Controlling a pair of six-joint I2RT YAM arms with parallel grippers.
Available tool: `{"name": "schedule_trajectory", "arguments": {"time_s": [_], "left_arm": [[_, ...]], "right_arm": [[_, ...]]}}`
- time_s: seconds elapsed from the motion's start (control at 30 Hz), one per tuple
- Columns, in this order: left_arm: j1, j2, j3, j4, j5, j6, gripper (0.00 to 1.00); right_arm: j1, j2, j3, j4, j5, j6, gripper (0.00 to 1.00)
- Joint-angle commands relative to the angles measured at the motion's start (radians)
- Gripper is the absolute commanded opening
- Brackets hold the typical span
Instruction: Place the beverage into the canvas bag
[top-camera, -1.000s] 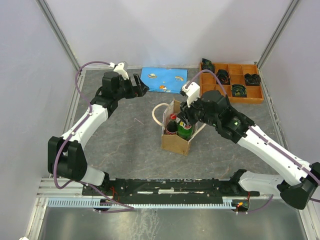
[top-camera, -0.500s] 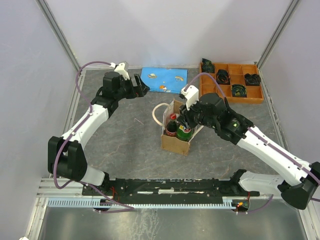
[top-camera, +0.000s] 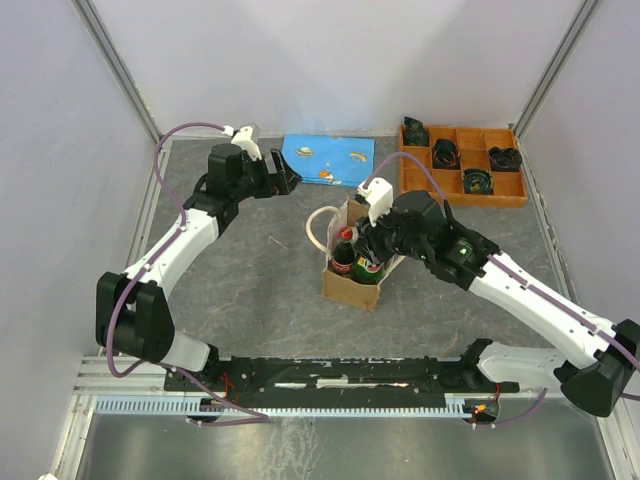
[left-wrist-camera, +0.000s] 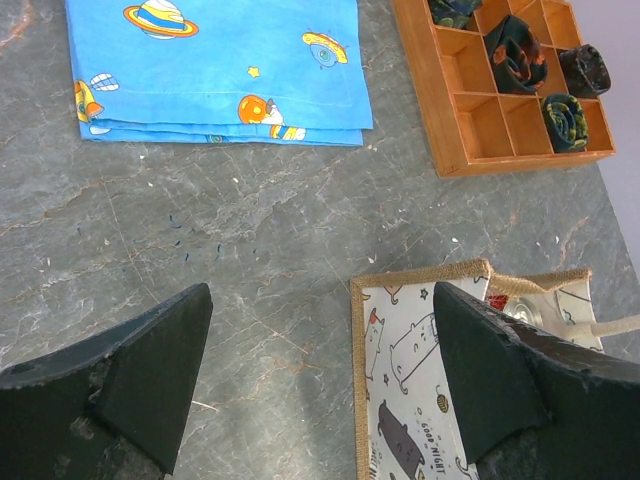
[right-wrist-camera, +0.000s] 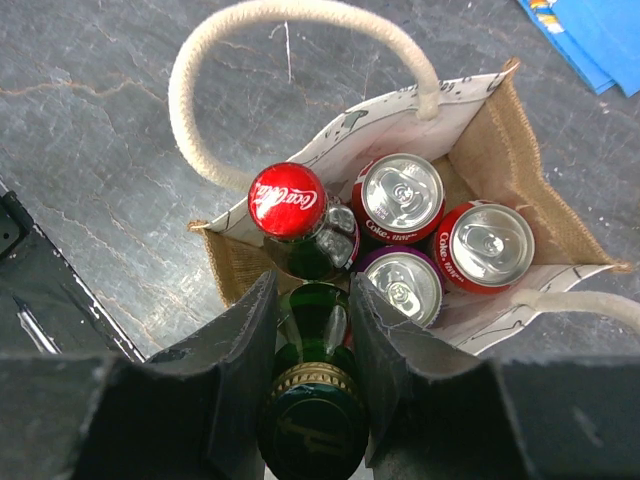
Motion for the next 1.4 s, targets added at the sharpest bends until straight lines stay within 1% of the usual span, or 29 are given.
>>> {"name": "schedule_trajectory", "arguments": {"time_s": [0.0, 0.47, 1.0, 1.2, 1.23, 1.27, 1.37], "left_arm": [[-0.008, 0.002, 0.032, 0.023, 0.019, 0.013, 0.97], [-0.009, 0.006, 0.028, 0.024, 0.017, 0.016, 0.97], [-0.019, -0.004, 0.021, 0.021, 0.017, 0.021, 0.97], [-0.024, -0.007, 0.025, 0.018, 0.014, 0.026, 0.97], [-0.026, -0.007, 0.025, 0.018, 0.015, 0.027, 0.97], [-0.026, -0.007, 0.026, 0.018, 0.016, 0.027, 0.97], [-0.029, -0.006, 0.03, 0.017, 0.016, 0.029, 0.97]], "right_arm": [[0.009, 0.001, -0.006, 0.14, -0.025, 0.026, 0.0], [0.013, 0.046, -0.087, 0.216, -0.03, 0.011, 0.0], [0.051, -0.021, -0.314, 0.379, 0.006, 0.012, 0.0], [0.068, -0.028, -0.338, 0.38, 0.03, 0.007, 0.0], [0.069, -0.029, -0.334, 0.377, 0.031, 0.006, 0.01], [0.07, -0.028, -0.331, 0.374, 0.034, 0.003, 0.05], [0.074, -0.038, -0.31, 0.361, 0.049, -0.009, 0.26]]}}
